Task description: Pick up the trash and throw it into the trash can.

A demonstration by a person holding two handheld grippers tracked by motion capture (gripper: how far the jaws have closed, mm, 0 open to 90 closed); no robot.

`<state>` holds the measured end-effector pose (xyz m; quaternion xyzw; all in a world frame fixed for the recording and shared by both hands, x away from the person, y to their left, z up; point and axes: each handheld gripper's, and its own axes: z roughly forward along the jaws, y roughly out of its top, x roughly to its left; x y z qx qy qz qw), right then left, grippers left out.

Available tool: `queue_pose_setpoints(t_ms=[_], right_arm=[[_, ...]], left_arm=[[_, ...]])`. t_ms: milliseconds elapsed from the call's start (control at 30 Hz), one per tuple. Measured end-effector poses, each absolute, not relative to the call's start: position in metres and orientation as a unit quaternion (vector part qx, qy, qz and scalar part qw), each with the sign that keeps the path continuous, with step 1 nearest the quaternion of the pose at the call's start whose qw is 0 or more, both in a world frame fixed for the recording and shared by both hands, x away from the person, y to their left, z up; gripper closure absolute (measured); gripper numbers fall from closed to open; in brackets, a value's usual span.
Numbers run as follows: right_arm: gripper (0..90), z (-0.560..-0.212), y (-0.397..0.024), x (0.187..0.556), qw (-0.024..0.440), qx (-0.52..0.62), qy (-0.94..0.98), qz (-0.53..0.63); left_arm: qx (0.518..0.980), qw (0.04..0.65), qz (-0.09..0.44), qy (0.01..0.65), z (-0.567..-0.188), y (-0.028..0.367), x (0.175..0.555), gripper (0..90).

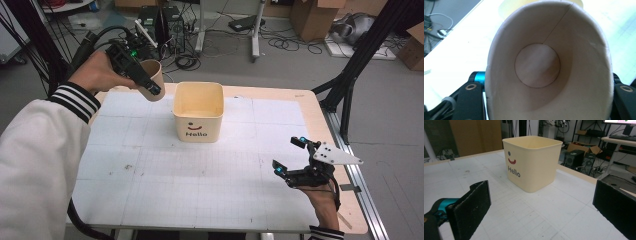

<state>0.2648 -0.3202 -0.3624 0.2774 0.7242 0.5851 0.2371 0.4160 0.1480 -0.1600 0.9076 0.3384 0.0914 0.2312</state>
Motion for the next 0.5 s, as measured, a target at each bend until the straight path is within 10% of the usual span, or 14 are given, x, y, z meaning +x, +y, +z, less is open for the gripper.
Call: queue_pose_setpoints(t_ms=[500], right_arm=[[0.4, -0.363, -0.322, 0.265, 0.238, 0.280, 0.725, 0.583]], left_arm=[[0.907, 0.237, 0.092, 0.336, -0.157, 0.137, 0.427, 34.1]])
